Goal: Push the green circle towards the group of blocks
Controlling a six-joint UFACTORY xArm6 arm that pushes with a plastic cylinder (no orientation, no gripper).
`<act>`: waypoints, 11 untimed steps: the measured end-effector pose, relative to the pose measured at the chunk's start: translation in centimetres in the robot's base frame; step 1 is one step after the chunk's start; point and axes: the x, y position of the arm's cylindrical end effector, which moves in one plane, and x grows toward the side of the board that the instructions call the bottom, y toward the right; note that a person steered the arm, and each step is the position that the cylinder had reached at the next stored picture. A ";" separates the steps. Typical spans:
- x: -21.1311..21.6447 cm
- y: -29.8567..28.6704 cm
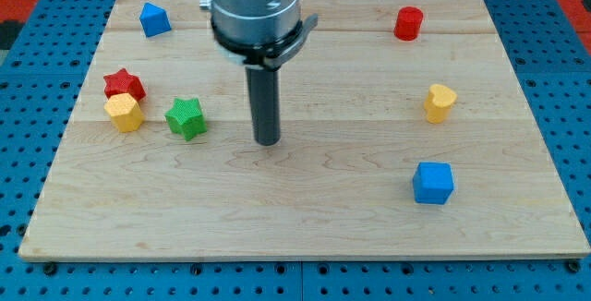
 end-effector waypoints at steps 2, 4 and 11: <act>-5.7 -8.0; -13.3 2.1; -18.0 4.8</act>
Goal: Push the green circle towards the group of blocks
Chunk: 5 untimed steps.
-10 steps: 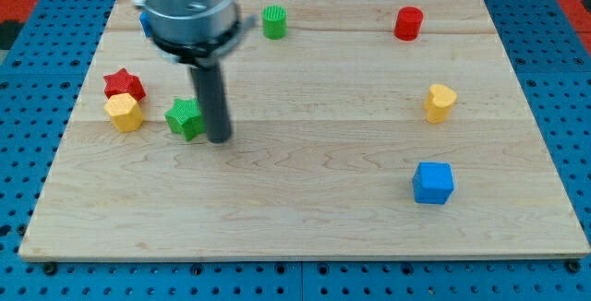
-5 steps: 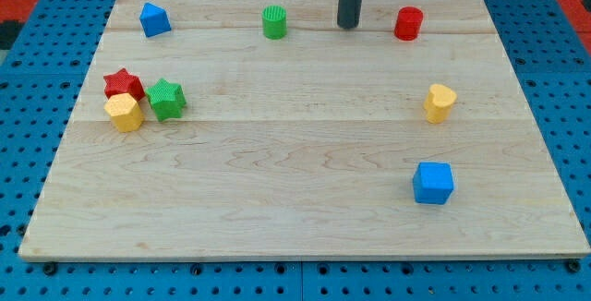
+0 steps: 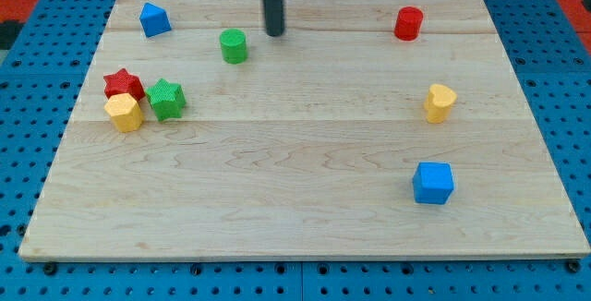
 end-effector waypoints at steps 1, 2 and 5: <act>1.6 -7.2; -2.3 -5.9; 0.2 -16.3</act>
